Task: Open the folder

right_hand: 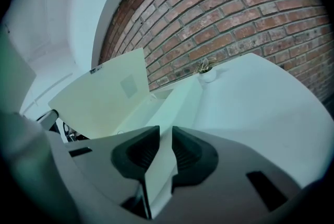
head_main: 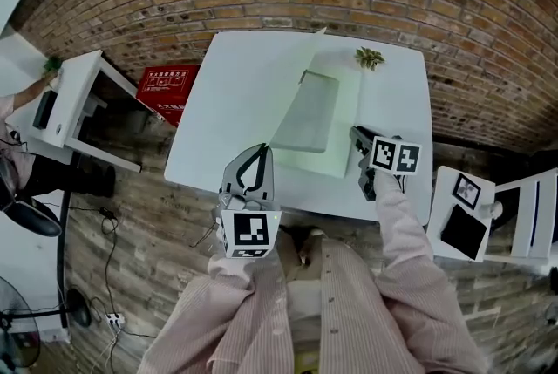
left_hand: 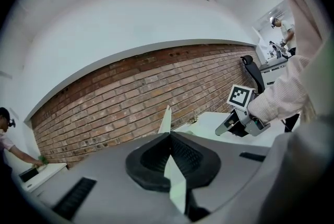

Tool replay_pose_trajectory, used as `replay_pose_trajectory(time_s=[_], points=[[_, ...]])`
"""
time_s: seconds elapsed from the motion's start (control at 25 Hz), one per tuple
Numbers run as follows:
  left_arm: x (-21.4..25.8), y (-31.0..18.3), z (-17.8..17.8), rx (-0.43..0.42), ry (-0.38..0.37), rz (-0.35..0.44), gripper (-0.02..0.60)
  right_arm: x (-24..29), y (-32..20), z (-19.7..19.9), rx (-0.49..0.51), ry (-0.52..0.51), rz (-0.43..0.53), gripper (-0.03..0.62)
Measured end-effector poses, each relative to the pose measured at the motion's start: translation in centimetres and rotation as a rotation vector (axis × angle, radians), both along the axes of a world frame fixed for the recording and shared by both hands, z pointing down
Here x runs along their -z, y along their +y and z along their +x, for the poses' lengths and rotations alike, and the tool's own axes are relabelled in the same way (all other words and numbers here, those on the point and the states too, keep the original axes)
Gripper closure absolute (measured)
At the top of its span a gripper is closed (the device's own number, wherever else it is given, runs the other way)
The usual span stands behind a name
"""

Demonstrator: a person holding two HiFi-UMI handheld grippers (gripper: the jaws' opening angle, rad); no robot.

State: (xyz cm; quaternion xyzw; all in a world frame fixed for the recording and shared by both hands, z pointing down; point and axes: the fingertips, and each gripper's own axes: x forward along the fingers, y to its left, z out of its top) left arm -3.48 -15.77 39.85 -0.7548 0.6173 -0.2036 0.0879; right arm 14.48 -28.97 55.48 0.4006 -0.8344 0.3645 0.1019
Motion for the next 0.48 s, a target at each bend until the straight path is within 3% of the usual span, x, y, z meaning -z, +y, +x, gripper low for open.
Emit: replay_pose_trajectory(time_s=[0.48], points=[[1.2, -0.4, -4.3, 0.106, 0.144, 0.034, 0.588, -0.1, -0.1, 0.1, 0.016, 0.031, 0.004, 0.514]])
